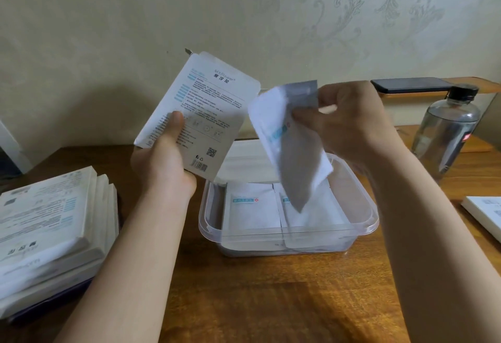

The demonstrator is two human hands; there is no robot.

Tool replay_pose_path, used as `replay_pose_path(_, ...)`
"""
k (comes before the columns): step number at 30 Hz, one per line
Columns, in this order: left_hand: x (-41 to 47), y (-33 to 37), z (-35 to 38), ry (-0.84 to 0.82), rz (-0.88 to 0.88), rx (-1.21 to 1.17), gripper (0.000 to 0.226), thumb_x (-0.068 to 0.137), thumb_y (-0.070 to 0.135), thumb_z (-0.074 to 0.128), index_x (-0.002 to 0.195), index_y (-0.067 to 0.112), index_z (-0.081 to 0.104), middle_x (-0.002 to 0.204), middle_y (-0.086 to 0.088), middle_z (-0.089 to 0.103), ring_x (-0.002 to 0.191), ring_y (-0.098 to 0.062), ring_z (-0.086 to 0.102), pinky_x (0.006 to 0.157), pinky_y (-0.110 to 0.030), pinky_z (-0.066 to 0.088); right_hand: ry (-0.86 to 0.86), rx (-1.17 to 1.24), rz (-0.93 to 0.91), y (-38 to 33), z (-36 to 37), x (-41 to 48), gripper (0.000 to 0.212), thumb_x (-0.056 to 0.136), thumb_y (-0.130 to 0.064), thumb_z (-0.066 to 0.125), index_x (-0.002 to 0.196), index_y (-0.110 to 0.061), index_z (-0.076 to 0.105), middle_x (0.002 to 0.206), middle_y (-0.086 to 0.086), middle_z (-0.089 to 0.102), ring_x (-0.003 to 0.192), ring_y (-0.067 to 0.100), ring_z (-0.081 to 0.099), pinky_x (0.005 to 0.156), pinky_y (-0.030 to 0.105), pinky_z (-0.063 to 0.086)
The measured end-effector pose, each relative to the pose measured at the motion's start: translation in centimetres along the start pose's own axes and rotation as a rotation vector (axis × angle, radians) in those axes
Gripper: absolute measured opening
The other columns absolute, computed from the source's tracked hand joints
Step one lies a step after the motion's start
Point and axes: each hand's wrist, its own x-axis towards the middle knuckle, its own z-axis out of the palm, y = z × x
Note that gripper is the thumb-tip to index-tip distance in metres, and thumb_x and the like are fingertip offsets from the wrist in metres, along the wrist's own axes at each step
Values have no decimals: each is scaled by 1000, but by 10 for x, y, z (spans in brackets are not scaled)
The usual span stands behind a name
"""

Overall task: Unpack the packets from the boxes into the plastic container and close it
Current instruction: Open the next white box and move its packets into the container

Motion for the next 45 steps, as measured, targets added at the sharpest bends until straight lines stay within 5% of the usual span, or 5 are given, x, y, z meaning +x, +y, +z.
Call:
replay_pose_path(4,-1,1,0,-18,12,-5,38,83,18,85,117,13,68,100,-3,80,82,-21,79,68,-44,64,-57,66,176,11,10,-1,13,87,-7,69,94,-15,76,79,9,76,68,27,75,62,47,63)
replay_pose_path(16,-12,-12,9,-116,-93,-16,28,86,13,81,112,10,68,95,-5,81,82,-25,79,66,-47,64,-471,84,590,33,54,-14,10,92,-3,68,102,-5,66,94,15,75,77,29,76,60,39,63)
replay_pose_path(25,-10,-22,10,-144,-102,0,25,87,9,80,110,9,71,96,-7,80,85,-26,79,70,-49,64,-623,-686,255,24,55,-26,38,80,-37,81,90,-13,53,72,2,65,55,15,65,50,26,46)
replay_pose_path(32,-11,-22,10,-153,-114,8,24,88,8,78,110,8,70,97,-8,80,85,-26,79,71,-50,64,-964,-763,45,22,55,-22,101,77,-54,78,157,-37,19,162,-12,26,149,17,26,118,41,26)
replay_pose_path(45,-12,-22,10,-149,-113,48,27,86,11,81,110,9,71,91,-5,81,80,-23,79,59,-39,63,-1133,-821,18,37,83,-28,91,84,-69,60,156,-48,6,164,-8,18,148,24,25,119,45,24)
